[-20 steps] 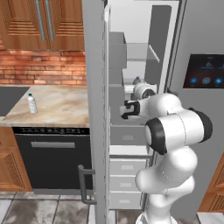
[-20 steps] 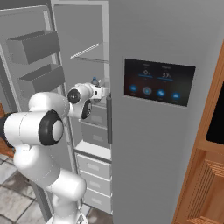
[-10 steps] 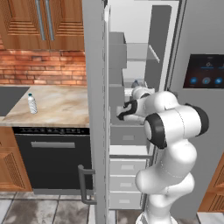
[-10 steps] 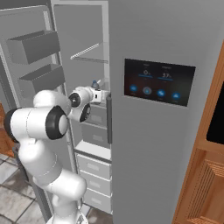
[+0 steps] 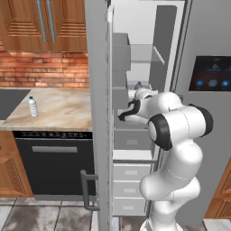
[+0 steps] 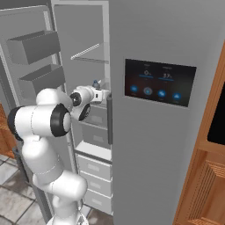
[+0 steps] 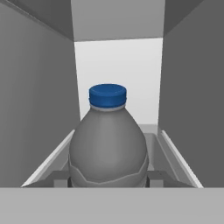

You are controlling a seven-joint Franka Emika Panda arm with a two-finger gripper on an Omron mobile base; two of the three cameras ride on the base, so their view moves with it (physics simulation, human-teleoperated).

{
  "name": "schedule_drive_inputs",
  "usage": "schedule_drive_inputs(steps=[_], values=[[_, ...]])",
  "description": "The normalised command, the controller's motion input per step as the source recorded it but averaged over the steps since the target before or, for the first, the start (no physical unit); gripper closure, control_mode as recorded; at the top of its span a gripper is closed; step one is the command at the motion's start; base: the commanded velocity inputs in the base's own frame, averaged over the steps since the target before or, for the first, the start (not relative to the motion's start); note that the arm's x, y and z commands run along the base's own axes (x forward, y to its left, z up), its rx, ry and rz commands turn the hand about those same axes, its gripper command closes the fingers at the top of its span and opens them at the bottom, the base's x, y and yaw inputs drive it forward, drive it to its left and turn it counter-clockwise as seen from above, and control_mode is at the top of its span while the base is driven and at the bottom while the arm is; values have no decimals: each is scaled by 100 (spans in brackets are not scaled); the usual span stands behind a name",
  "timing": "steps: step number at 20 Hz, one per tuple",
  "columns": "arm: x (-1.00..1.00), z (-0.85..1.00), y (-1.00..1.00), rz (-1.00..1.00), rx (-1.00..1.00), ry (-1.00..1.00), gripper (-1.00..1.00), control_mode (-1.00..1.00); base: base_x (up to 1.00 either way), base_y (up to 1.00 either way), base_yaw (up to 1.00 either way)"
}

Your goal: Take the bottled waters from the counter and place them in the freezer to freeze. Close the freezer door after placing the bottles.

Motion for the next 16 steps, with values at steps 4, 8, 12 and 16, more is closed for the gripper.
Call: schedule_drive_inputs(steps=[4,8,12,16], values=[[24,0,0,0,0,0,100,-100,0,0,0],[38,0,-1,0,0,0,100,-100,0,0,0],[43,0,-4,0,0,0,100,-100,0,0,0],[33,-7,0,0,0,0,100,-100,0,0,0]])
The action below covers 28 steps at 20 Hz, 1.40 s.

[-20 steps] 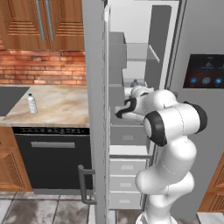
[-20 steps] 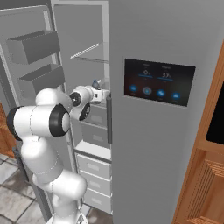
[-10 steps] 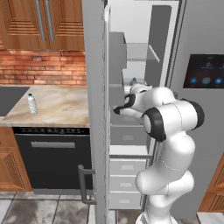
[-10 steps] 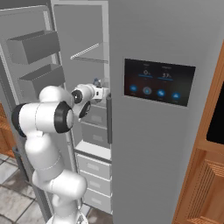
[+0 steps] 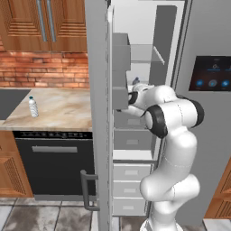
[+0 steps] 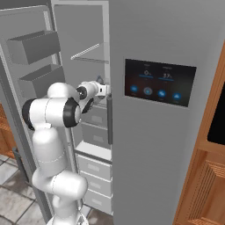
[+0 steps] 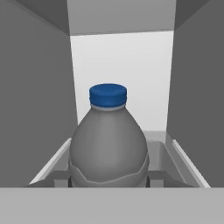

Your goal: Take the bottled waters from the counter and place them in the freezer to freeze. Close the freezer door after placing the bottles.

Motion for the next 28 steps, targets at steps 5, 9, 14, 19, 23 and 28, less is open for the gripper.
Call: schedule_drive_inputs(steps=[5,9,14,19,23,28], values=[[30,-10,0,0,0,-1,100,-100,0,0,0],[14,-19,-3,0,0,-1,100,-100,0,0,0],[8,-33,-2,0,0,0,100,-100,0,0,0],[3,-38,0,0,-3,0,100,-100,0,0,0],[0,-41,0,0,0,0,100,-100,0,0,0],[0,-16,0,0,0,1,100,-100,0,0,0]])
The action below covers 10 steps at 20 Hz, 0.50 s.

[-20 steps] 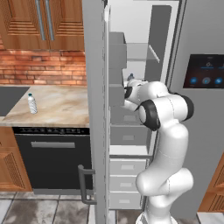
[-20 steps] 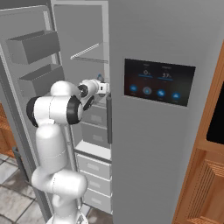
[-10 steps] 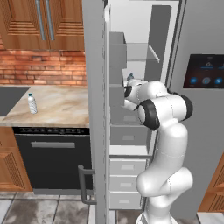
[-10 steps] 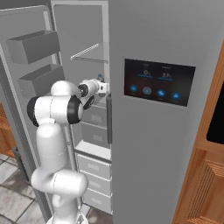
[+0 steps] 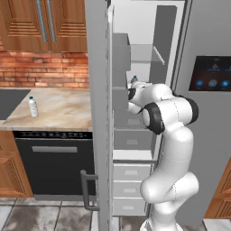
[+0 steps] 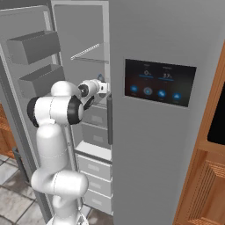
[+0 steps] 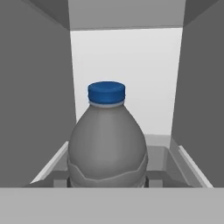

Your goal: Take the bottled waters from the counter and place them in the freezer to freeze. Close the freezer door after placing the bottles.

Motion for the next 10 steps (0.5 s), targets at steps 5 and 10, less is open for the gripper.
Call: schedule_drive_inputs(steps=[5,10], values=[[0,-6,0,0,0,3,-100,-100,0,0,0],[0,-1,0,0,0,0,-100,-100,0,0,0]])
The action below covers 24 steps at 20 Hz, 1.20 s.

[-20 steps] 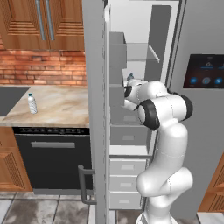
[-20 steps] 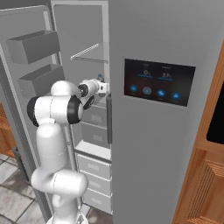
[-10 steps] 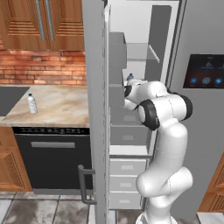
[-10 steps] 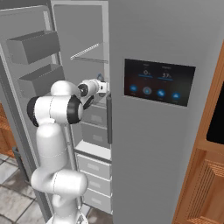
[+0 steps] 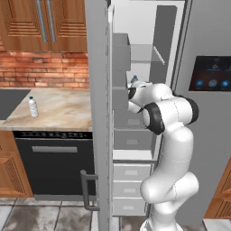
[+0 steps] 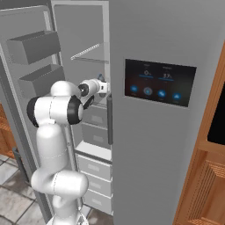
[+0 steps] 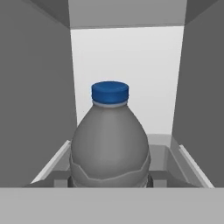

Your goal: Take the bottled waters from the counter and place them in the freezer to freeze. Close the freezer door after placing the bottles.

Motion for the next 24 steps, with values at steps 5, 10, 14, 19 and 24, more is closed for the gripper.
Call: schedule_drive_inputs(steps=[5,10,14,19,24], values=[[0,0,0,0,0,0,-100,-100,0,0,0],[0,0,0,0,0,0,-100,-100,0,0,0],[-10,9,0,0,1,4,-100,-100,0,0,0],[-33,13,0,0,2,3,-100,-100,0,0,0],[-41,10,0,0,2,0,-100,-100,0,0,0]])
